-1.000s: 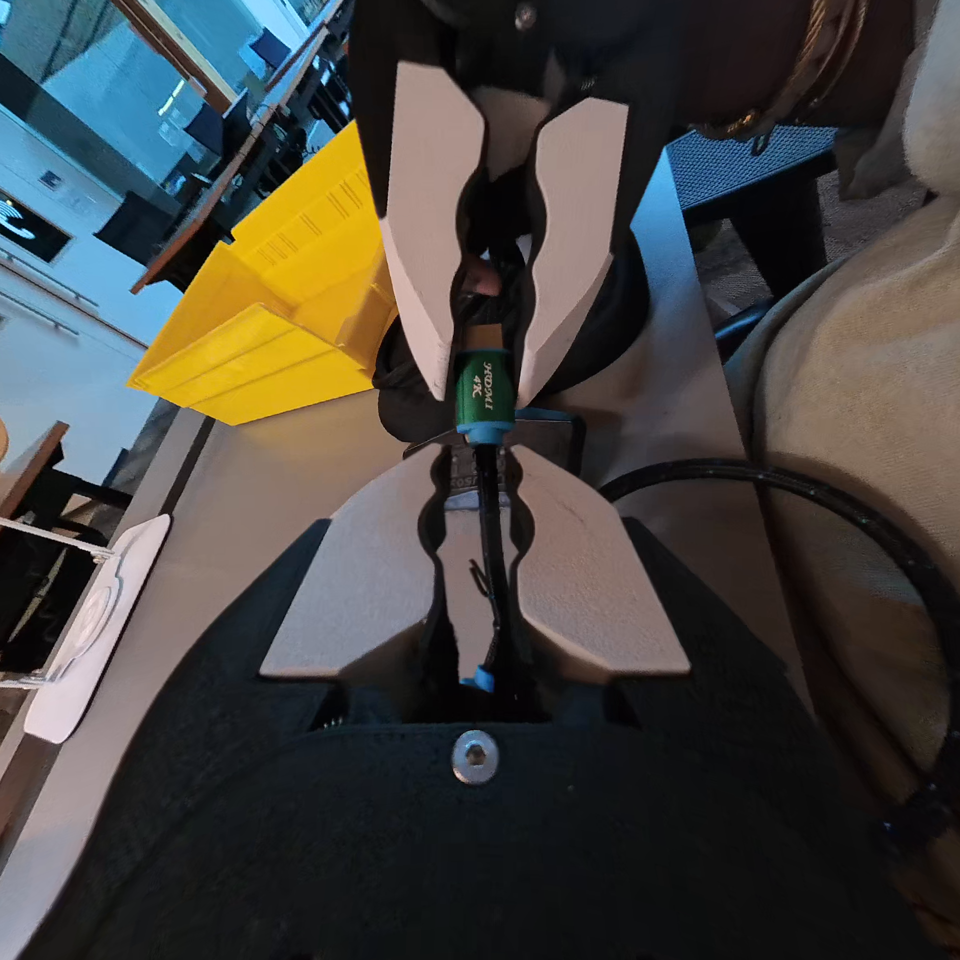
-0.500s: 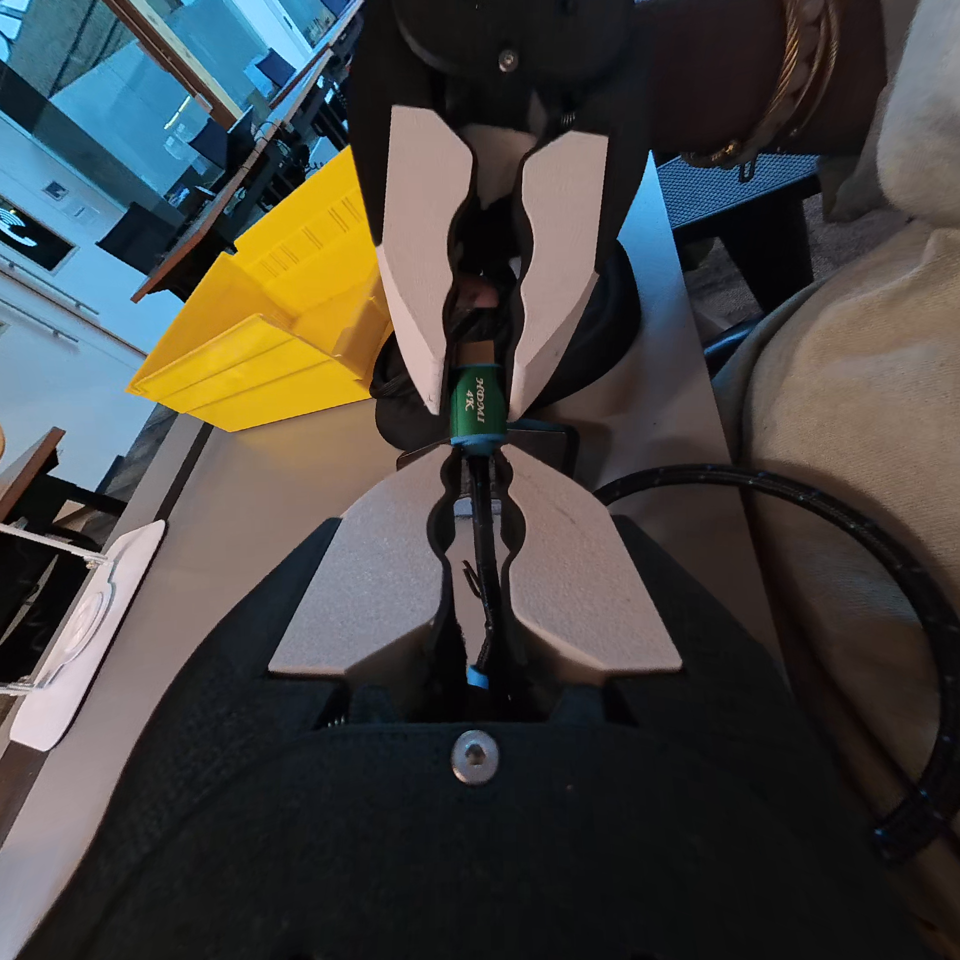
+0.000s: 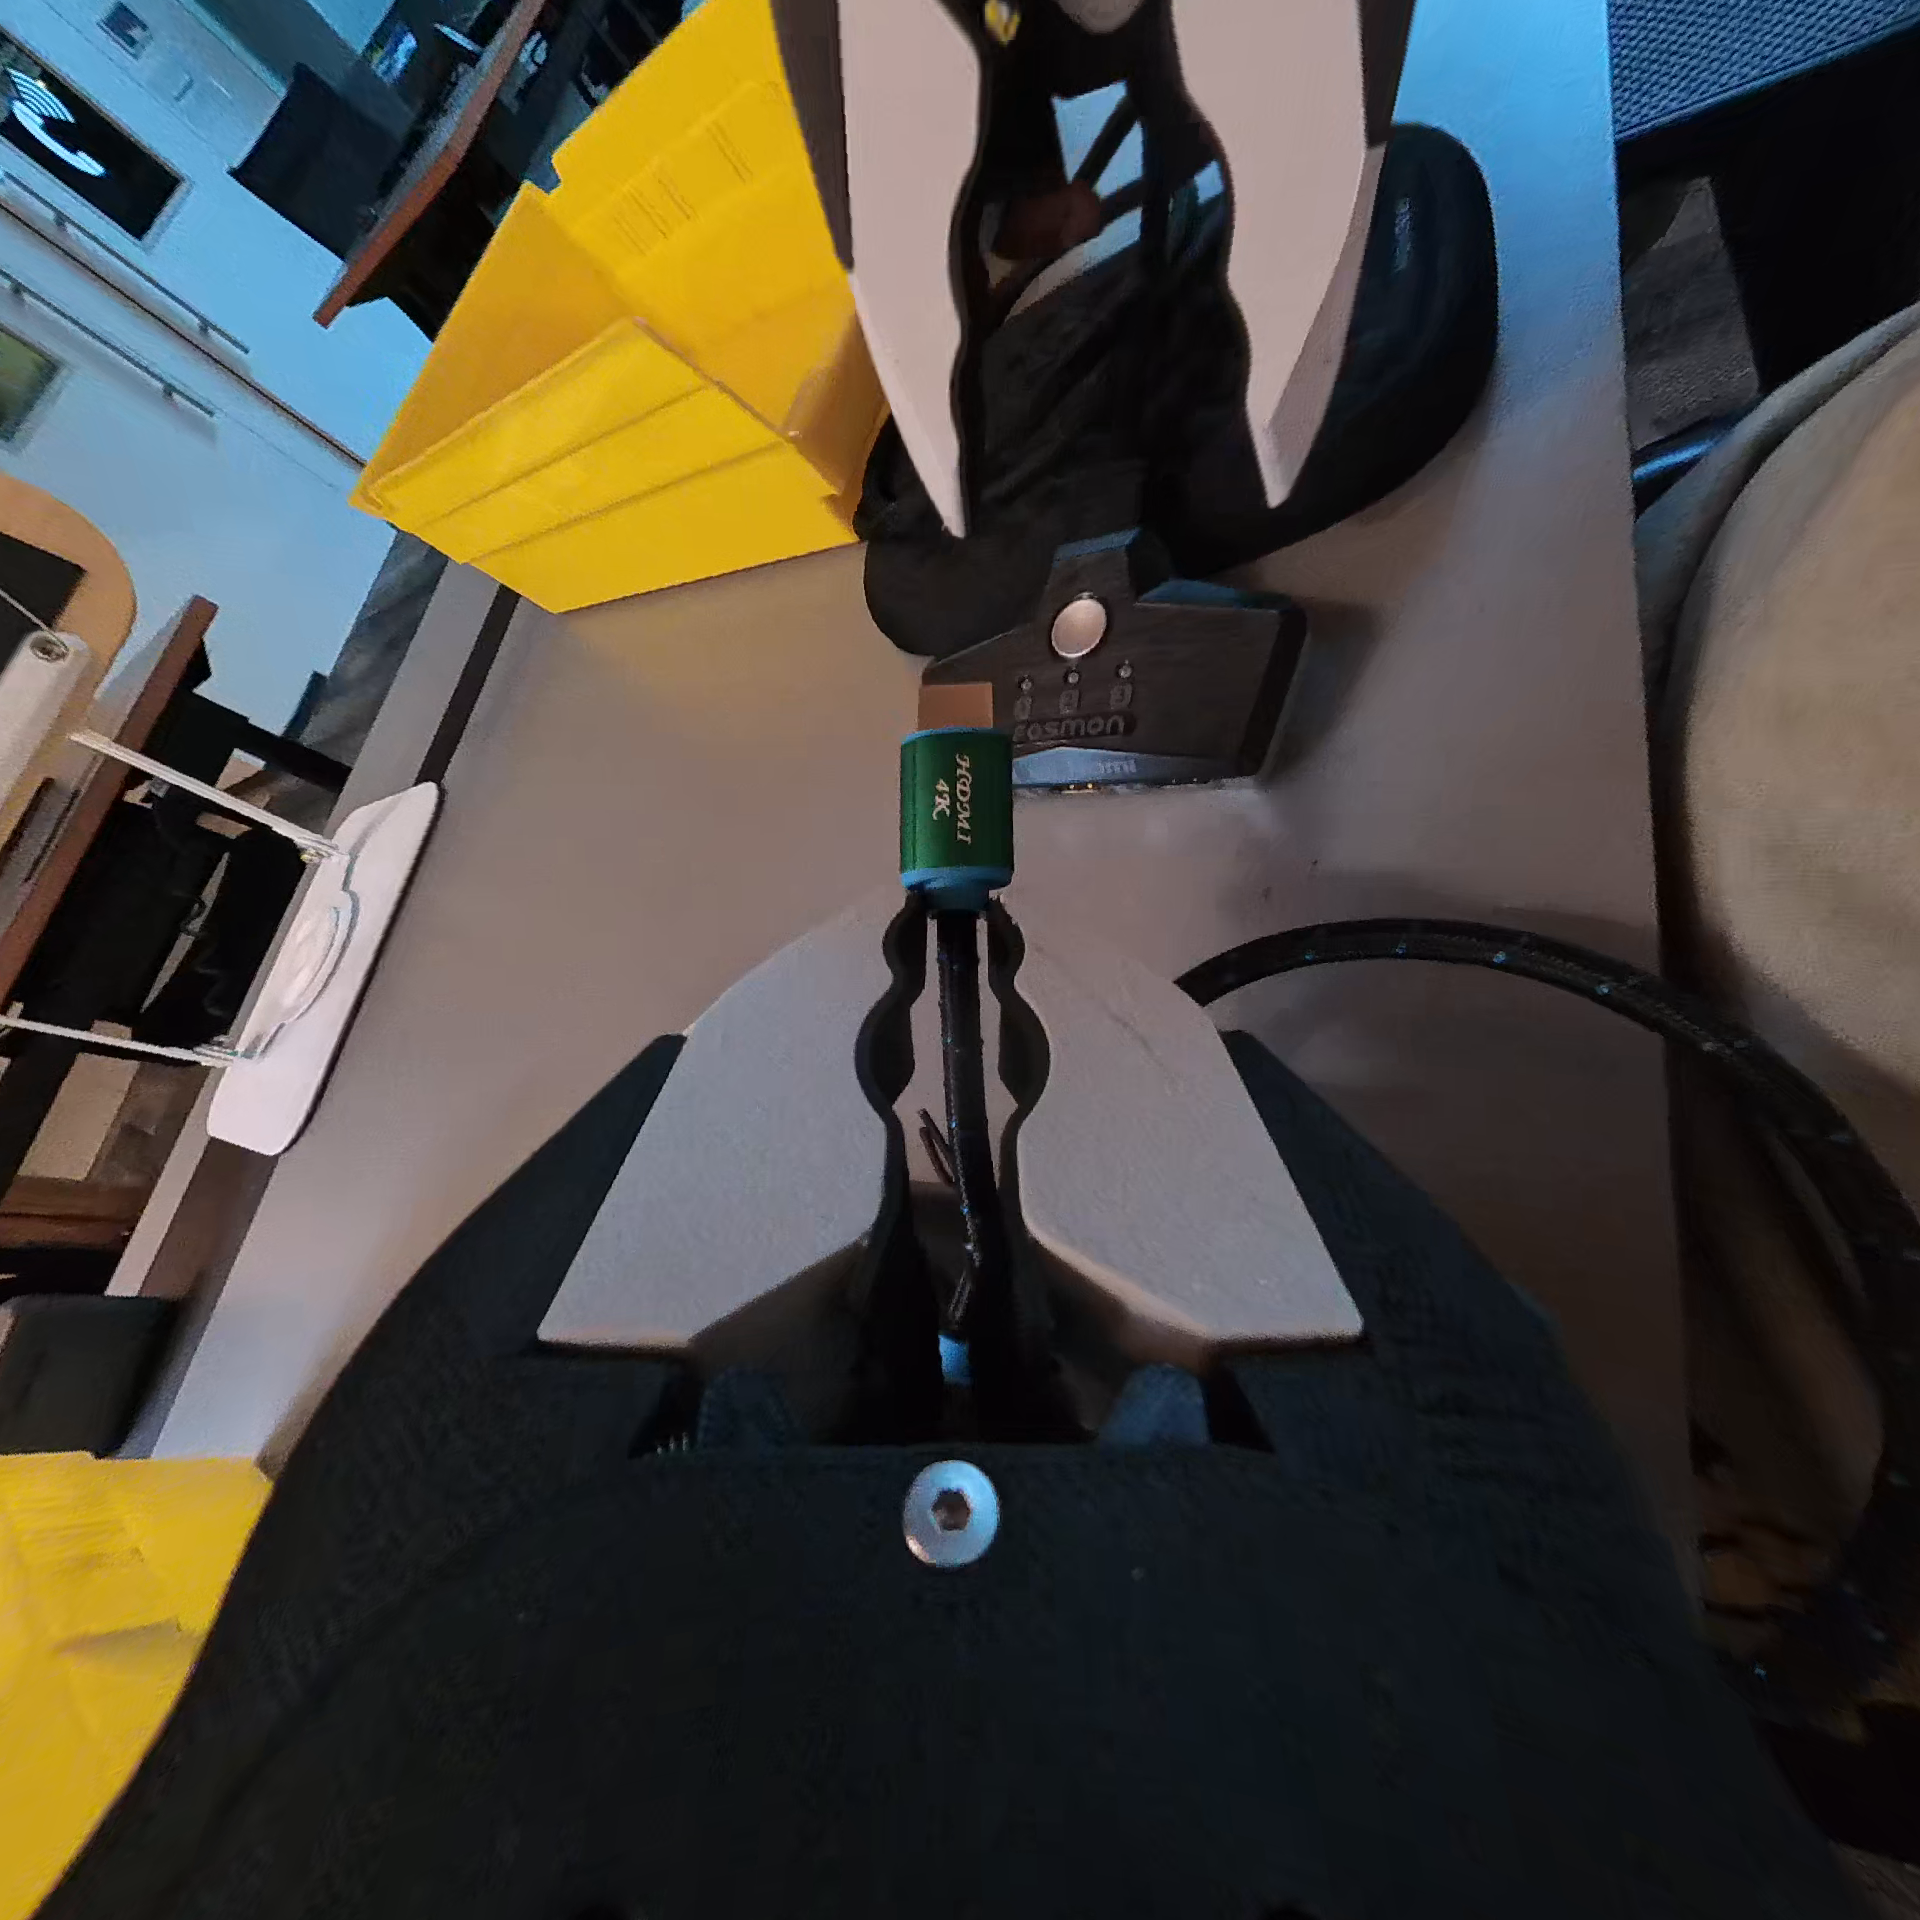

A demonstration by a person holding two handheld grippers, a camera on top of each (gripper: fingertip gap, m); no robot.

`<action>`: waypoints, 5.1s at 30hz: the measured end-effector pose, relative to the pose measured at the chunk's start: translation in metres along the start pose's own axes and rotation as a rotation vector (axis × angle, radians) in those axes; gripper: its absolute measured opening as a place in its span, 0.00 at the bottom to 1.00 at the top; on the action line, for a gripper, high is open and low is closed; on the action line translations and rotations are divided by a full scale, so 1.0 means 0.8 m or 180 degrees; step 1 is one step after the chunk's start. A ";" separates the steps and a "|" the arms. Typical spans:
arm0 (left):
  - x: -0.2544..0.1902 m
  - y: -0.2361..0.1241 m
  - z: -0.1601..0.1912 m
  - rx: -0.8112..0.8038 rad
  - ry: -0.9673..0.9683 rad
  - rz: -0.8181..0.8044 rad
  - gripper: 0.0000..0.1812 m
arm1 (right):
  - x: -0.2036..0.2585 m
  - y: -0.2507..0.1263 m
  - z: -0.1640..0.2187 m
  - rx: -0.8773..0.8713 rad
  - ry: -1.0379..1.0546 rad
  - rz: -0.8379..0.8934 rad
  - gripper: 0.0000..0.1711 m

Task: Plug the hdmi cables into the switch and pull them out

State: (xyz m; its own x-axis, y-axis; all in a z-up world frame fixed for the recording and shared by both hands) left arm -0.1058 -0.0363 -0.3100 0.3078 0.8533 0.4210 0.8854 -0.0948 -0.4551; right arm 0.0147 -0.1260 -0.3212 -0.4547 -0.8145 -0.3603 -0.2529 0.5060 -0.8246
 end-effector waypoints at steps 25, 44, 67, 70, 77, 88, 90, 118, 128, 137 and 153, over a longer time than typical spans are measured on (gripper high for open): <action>-0.007 0.003 -0.002 0.0118 -0.0458 0.0282 0.06 | -0.003 -0.003 -0.002 -0.0792 -0.0253 -0.0474 0.25; -0.002 0.018 0.020 0.0492 -0.0792 0.0272 0.06 | -0.001 0.024 -0.008 -0.0163 -0.0239 -0.0578 0.25; 0.000 0.019 0.013 0.0478 -0.0656 0.0334 0.06 | -0.005 0.019 -0.011 -0.0222 -0.0769 -0.0251 0.24; -0.005 0.023 0.015 0.0496 -0.0445 0.0329 0.05 | -0.001 0.024 -0.008 -0.0188 -0.0950 -0.0260 0.24; -0.009 0.027 0.021 0.0557 -0.0387 0.0405 0.05 | 0.004 0.030 -0.008 -0.0229 -0.1066 -0.0350 0.24; -0.004 0.019 0.013 0.0295 -0.0378 0.0424 0.05 | 0.004 0.024 -0.014 -0.0447 -0.1116 -0.0132 0.23; -0.005 0.022 0.014 0.0381 -0.0292 0.0397 0.05 | 0.005 0.025 -0.012 -0.0407 -0.1138 -0.0152 0.23; 0.144 -0.250 0.096 -0.0570 -0.2412 -0.1769 0.37 | -0.047 -0.083 -0.019 -0.1747 0.0544 0.1569 0.34; 0.222 -0.158 0.177 0.1677 -0.2422 -0.0976 0.27 | -0.042 -0.097 -0.035 -0.1765 0.0321 0.1719 0.34; 0.231 -0.148 0.206 0.1672 -0.2298 -0.1243 0.04 | -0.045 -0.098 -0.030 -0.1834 0.0263 0.1880 0.30; 0.191 -0.266 -0.015 -0.3067 -0.2360 -0.1495 0.03 | -0.030 -0.074 -0.084 -0.1894 -0.0197 0.1988 0.27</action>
State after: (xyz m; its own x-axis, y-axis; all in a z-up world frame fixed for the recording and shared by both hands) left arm -0.2429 0.1080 -0.1396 -0.0881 0.9541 -0.2864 0.8429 0.2246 0.4890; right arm -0.0166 -0.1173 -0.2348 -0.6165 -0.3430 -0.7088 -0.3852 0.9164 -0.1084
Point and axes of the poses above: each gripper's, where its closed fingertips meet, y out along the fingers, z out of its underside, x = y × z across the jaws, the point moved 4 cm from there along -y, back along the fingers, and after that the axes turned 10 degrees about -y, right-handed, at the moved point
